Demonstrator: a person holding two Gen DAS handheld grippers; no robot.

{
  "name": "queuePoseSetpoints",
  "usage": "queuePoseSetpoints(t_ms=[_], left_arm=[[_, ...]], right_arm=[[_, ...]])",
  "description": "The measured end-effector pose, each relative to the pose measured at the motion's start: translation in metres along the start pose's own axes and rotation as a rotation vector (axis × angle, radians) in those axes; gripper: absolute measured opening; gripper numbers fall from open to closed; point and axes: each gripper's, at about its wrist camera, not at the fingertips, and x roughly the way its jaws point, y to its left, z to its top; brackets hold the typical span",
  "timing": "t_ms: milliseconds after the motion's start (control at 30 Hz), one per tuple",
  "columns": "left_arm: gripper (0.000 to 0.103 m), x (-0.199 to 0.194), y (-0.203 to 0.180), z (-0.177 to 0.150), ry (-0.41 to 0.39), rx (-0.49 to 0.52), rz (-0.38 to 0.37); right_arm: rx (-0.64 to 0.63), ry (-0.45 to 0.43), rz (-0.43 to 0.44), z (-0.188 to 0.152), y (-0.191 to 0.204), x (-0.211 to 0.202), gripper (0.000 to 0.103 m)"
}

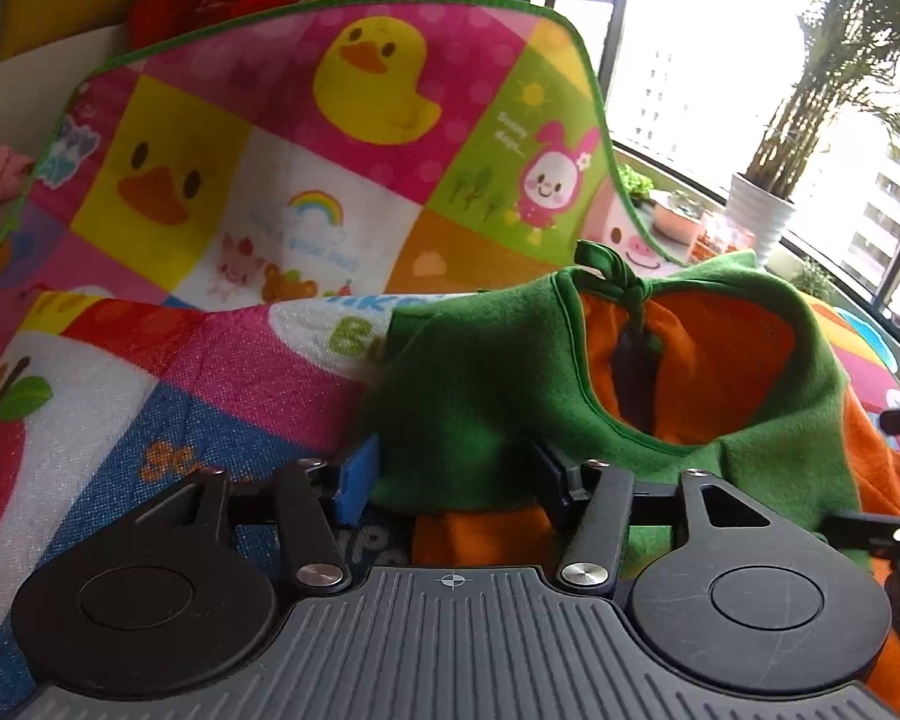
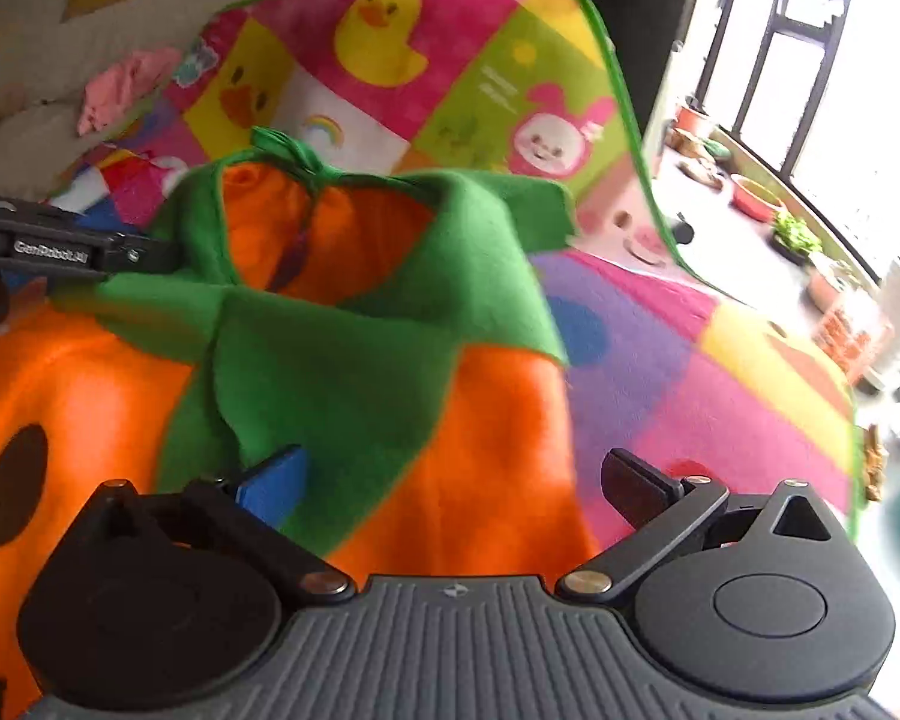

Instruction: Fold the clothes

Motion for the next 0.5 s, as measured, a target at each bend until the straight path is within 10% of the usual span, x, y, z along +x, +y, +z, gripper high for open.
queuePoseSetpoints(t_ms=[133,267,367,500], left_arm=[[0.068,0.000,-0.001,0.000,-0.001,0.002,-0.010],[0.069,0.000,-0.002,0.000,0.000,0.003,-0.013],[0.069,0.000,-0.002,0.001,0.002,0.002,-0.015],[0.069,0.000,0.001,0.002,0.011,0.007,-0.022]], right_arm=[[-0.034,-0.085,-0.035,0.006,0.006,-0.019,0.102],[-0.007,-0.208,0.062,0.028,0.016,-0.035,0.069],[-0.035,-0.184,0.145,0.038,0.036,-0.016,0.047],[-0.072,-0.092,0.178,0.039,0.057,0.019,0.046]])
